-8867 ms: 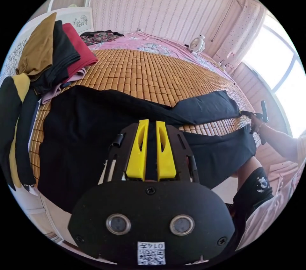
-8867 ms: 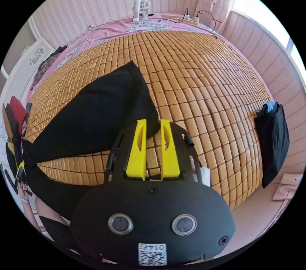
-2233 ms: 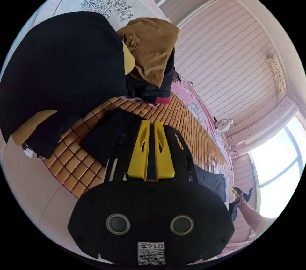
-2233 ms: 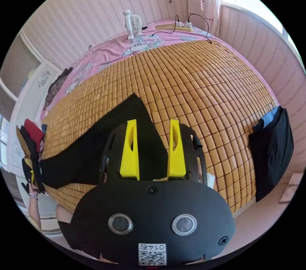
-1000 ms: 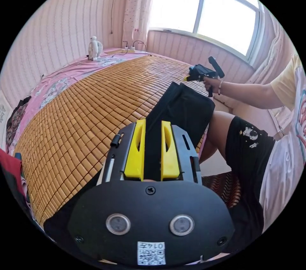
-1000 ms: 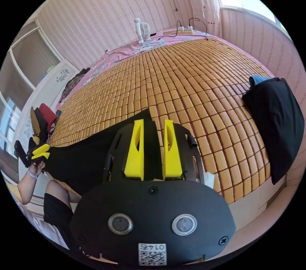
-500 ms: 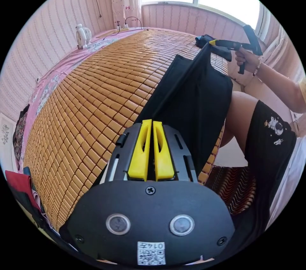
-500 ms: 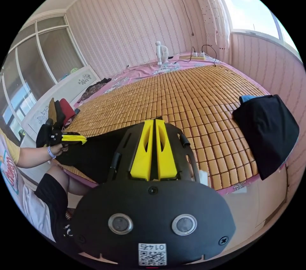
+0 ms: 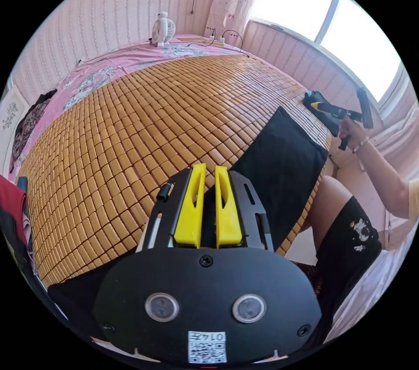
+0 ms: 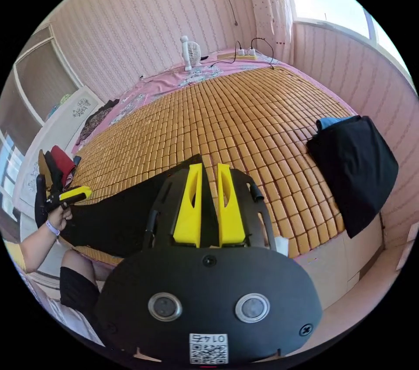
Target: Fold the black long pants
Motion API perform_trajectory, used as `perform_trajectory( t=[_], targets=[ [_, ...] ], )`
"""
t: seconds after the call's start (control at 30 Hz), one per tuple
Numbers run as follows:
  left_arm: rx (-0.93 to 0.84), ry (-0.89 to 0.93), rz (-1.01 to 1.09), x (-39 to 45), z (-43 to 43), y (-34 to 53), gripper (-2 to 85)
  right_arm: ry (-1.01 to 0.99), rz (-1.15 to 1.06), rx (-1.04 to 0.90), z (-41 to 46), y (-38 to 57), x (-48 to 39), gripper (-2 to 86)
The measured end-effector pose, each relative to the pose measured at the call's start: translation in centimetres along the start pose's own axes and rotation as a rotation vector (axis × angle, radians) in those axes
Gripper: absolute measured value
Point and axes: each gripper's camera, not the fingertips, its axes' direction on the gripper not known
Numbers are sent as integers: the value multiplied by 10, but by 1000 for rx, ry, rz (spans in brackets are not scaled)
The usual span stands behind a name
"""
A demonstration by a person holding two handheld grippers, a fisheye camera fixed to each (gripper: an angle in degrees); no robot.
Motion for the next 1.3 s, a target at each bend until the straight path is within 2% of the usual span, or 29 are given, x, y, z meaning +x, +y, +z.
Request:
perform_trajectory(
  t=[0.1, 0.17, 0.3, 0.4, 0.47, 0.53, 0.67, 0.8, 0.87, 1.0, 1.1, 1.2, 1.27, 1.3],
  targets=[
    [18, 16, 79, 15, -22, 18, 37, 65, 18, -24, -17, 55, 13, 66],
    [2, 44, 98, 26, -28, 34, 39, 20, 101, -81, -15, 96, 26, 83],
    [-61, 58, 82, 49, -22, 67, 45, -77, 204, -124, 8, 123, 35, 116],
    [-132, 47, 35, 56, -5, 80, 48, -69, 177, -186, 42, 115, 25, 107],
    [-166, 21, 9, 57, 5, 86, 46, 102, 34, -265, 63, 105, 0, 86],
    [-132, 28, -10, 57, 5, 90, 40, 179, -83, -317, 77, 102, -19, 61],
    [-139, 31, -22, 65, 7, 90, 3, 184, -216, -389, 101, 99, -40, 26],
    [-90, 75, 32, 81, 3, 90, -2, 216, -225, -254, 80, 89, -37, 23],
    [-54, 94, 51, 86, -3, 90, 2, 302, -178, -191, 71, 86, -21, 32],
    [-2, 86, 32, 77, -19, 97, 22, 424, -72, -356, 101, 91, 14, 50],
    [-1, -19, 22, 57, -32, 103, 35, 490, -191, -291, 103, 95, -20, 51],
    [-46, -112, -9, 30, -36, 105, 45, 305, -397, -220, 124, 92, -95, 50],
    [-81, -154, -27, 17, -34, 102, 51, 18, -536, -240, 161, 88, -166, 50],
    [-103, -191, -49, 10, -32, 100, 54, -42, -570, -250, 172, 87, -183, 50]
  ],
)
